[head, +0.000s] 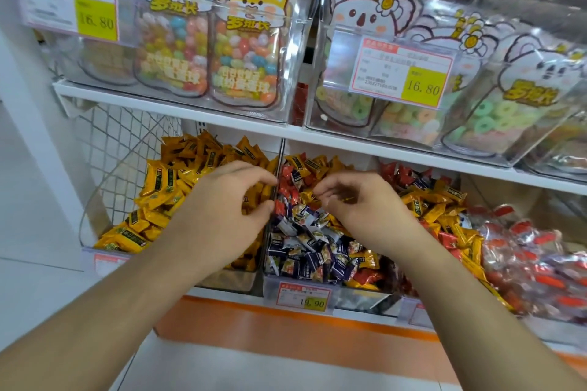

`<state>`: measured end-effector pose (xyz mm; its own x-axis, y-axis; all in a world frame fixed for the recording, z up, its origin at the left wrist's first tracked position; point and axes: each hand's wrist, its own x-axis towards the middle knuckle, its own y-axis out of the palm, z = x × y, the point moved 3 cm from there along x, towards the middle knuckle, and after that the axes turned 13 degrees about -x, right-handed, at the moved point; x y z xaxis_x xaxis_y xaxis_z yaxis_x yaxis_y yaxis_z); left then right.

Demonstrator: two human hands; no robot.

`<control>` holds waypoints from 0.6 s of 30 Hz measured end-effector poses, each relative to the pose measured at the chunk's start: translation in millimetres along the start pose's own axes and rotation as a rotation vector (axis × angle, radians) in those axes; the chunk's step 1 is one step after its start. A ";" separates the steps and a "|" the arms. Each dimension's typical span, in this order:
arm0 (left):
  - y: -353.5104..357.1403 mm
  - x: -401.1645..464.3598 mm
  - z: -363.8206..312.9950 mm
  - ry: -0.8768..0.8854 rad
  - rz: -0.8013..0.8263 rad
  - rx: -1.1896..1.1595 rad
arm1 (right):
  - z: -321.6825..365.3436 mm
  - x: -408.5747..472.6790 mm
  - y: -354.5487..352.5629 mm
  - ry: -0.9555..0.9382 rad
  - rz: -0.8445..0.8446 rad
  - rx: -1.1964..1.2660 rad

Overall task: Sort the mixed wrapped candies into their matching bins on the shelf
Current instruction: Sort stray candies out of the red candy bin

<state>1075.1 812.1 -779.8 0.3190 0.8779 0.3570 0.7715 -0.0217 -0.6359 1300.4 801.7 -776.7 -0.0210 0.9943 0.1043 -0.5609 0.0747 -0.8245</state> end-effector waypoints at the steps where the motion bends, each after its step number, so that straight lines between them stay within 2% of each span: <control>1: 6.2 -0.3 -6.9 0.042 0.030 -0.011 | -2.7 -1.1 -1.5 -0.002 -0.014 -0.033; 6: 54.0 -8.8 -31.1 0.159 0.252 -0.058 | -23.5 -20.2 -23.8 0.089 -0.170 -0.162; 10: 89.9 -10.0 -40.2 0.201 0.340 -0.031 | -38.2 -44.5 -36.6 0.143 -0.206 -0.227; 15: 112.6 0.9 -33.5 0.174 0.352 0.159 | -46.3 -60.3 -43.3 0.132 -0.209 -0.235; 18: 114.6 6.8 -36.4 0.162 0.280 0.143 | -54.7 -64.9 -48.8 0.151 -0.226 -0.223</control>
<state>1185.7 798.2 -825.4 0.5994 0.7598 0.2516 0.5605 -0.1741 -0.8096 1374.4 737.7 -773.7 0.2146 0.9496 0.2286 -0.3422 0.2923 -0.8930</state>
